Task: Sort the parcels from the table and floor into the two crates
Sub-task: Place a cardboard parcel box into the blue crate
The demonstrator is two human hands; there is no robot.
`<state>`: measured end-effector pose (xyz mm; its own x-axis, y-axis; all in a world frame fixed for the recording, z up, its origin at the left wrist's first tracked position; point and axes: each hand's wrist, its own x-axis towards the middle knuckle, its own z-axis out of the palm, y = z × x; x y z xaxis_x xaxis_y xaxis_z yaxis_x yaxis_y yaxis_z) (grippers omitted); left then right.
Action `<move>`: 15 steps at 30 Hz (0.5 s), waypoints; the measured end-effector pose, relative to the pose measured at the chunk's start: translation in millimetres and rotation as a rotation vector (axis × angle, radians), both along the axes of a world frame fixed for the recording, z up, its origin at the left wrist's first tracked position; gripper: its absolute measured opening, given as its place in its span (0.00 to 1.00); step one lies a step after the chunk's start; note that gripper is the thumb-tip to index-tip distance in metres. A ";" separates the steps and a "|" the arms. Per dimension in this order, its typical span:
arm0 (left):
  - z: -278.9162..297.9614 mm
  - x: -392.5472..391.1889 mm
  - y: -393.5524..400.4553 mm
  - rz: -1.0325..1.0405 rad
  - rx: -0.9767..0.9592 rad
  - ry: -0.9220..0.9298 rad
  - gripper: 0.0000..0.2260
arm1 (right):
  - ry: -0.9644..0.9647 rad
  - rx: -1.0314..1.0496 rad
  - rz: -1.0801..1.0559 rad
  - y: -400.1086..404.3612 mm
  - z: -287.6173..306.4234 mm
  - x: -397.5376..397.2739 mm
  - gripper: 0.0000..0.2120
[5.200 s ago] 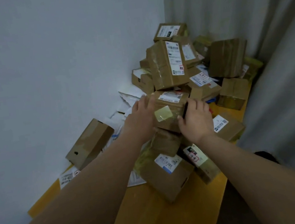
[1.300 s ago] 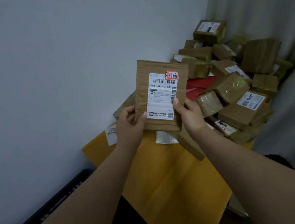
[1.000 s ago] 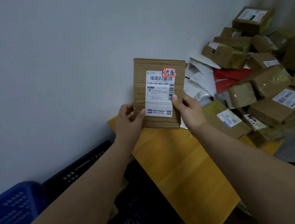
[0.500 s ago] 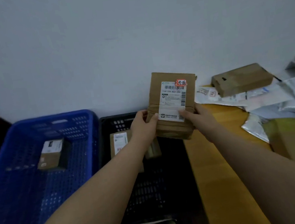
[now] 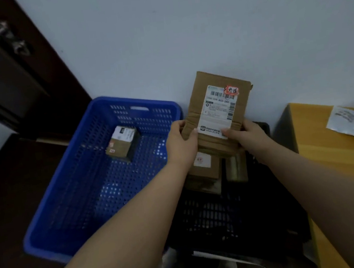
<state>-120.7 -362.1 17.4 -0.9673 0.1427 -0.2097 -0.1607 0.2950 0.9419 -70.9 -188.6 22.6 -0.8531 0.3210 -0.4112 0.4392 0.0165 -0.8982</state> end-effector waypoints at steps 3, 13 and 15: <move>-3.8 -32.8 -44.2 0.096 -0.021 0.062 0.09 | 0.035 -0.007 0.049 -48.3 -9.0 -45.2 0.25; -129.9 -123.6 -164.8 0.161 -0.385 -0.208 0.20 | -0.287 0.188 0.173 -192.1 -145.6 -157.4 0.22; -167.1 -134.4 -171.2 0.163 -0.399 -0.321 0.20 | -0.399 0.216 0.159 -204.7 -183.6 -165.7 0.21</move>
<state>-255.1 -533.4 -149.7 -0.8485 -0.1548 -0.5060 -0.4958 0.5669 0.6579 -236.6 -393.2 -161.0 -0.6874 0.3138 -0.6550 0.7261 0.2787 -0.6285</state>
